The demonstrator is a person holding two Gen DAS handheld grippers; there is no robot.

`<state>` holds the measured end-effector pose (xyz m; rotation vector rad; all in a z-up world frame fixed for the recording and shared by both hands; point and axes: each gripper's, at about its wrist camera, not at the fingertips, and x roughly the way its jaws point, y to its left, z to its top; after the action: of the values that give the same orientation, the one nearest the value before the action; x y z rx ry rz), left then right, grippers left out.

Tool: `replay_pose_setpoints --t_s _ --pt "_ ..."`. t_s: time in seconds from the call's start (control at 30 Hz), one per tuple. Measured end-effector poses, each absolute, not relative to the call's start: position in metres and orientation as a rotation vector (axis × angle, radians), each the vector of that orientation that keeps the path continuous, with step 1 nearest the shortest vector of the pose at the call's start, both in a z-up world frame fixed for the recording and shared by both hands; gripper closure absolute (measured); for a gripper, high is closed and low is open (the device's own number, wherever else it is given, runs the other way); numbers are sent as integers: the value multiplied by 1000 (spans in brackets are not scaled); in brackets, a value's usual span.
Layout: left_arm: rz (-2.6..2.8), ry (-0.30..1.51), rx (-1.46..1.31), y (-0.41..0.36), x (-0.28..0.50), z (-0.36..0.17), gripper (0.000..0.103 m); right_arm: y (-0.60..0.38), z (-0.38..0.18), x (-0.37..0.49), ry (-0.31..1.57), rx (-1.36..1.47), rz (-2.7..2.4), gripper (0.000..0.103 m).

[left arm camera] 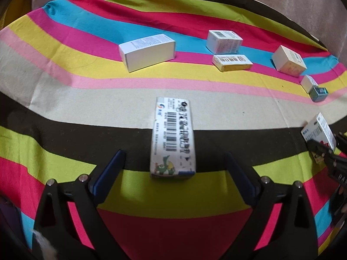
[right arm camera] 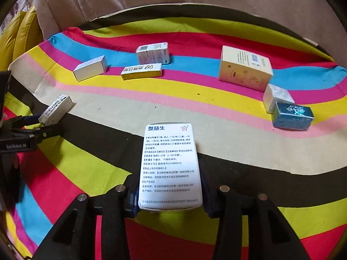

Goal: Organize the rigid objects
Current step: 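Lift both held boxes and carry them toward the storage box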

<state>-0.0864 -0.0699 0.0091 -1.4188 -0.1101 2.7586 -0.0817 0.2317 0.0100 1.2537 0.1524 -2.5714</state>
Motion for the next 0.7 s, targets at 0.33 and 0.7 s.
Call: replay_pose_setpoints --t_s 0.33,0.7 --pt "2790 -127 -1442 -75 -88 9 7 231 7 -82 160 1250 -2611 62" --pt "2816 -80 -1529 -72 -111 15 60 232 8 -82 145 1251 -2608 62"
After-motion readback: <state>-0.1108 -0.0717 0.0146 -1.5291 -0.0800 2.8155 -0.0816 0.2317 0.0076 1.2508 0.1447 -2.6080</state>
